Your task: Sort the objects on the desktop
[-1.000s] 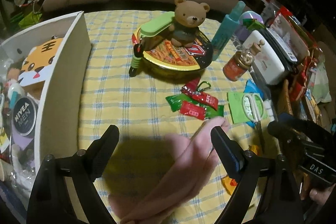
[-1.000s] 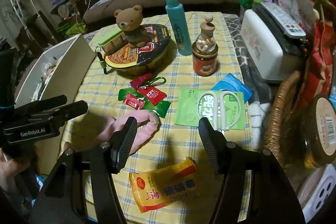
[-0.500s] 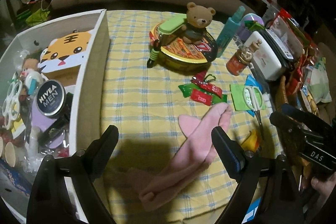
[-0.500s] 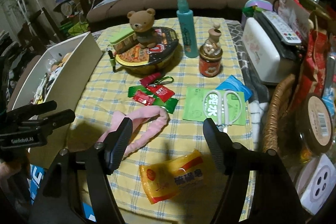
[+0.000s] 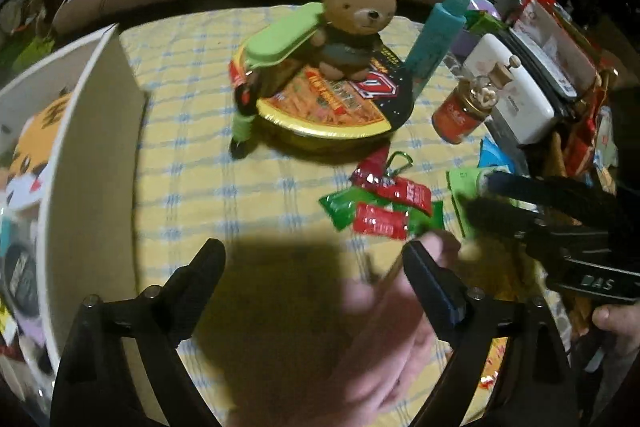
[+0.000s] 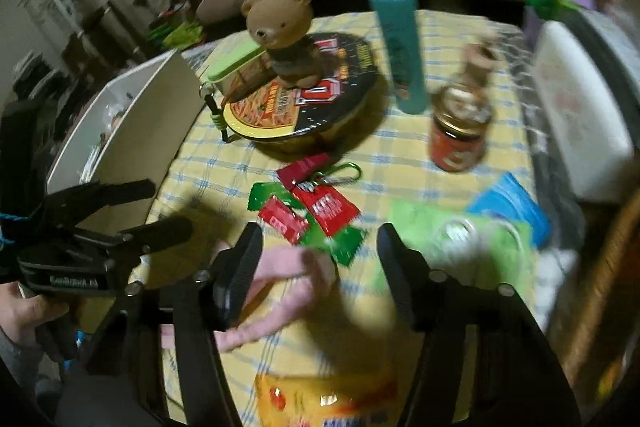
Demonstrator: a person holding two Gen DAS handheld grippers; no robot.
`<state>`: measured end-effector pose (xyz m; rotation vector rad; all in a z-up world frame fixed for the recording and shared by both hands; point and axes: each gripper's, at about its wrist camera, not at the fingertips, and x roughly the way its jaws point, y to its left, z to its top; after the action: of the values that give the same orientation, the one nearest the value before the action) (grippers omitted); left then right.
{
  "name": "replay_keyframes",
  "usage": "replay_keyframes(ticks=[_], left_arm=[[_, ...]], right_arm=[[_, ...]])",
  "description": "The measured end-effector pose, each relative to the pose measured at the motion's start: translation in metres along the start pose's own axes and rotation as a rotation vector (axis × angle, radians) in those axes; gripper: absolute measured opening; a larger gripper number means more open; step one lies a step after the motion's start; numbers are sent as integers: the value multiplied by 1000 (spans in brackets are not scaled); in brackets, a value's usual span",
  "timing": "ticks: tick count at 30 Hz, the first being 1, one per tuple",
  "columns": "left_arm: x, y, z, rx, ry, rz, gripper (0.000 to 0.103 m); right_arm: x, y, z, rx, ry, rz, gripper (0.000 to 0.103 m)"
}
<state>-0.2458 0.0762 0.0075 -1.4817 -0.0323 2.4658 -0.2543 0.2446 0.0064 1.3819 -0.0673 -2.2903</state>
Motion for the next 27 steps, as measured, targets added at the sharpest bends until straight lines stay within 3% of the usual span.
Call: replay_keyframes(ticks=[2, 3, 12, 14, 20, 27], left_arm=[[7, 1, 5, 4, 22, -31, 66], [9, 1, 6, 15, 29, -43, 64], [12, -7, 8, 124, 55, -58, 64], [13, -5, 7, 99, 63, -87, 64], [26, 7, 5, -95, 101, -211, 65], [47, 1, 2, -192, 135, -234, 69]], right_arm=[[17, 0, 8, -22, 26, 27, 50], [25, 0, 11, -37, 41, 33, 50], [76, 19, 15, -226, 133, -34, 43], [76, 18, 14, -224, 124, -14, 29], [59, 6, 8, -125, 132, 89, 20], [25, -12, -5, -18, 106, 149, 12]])
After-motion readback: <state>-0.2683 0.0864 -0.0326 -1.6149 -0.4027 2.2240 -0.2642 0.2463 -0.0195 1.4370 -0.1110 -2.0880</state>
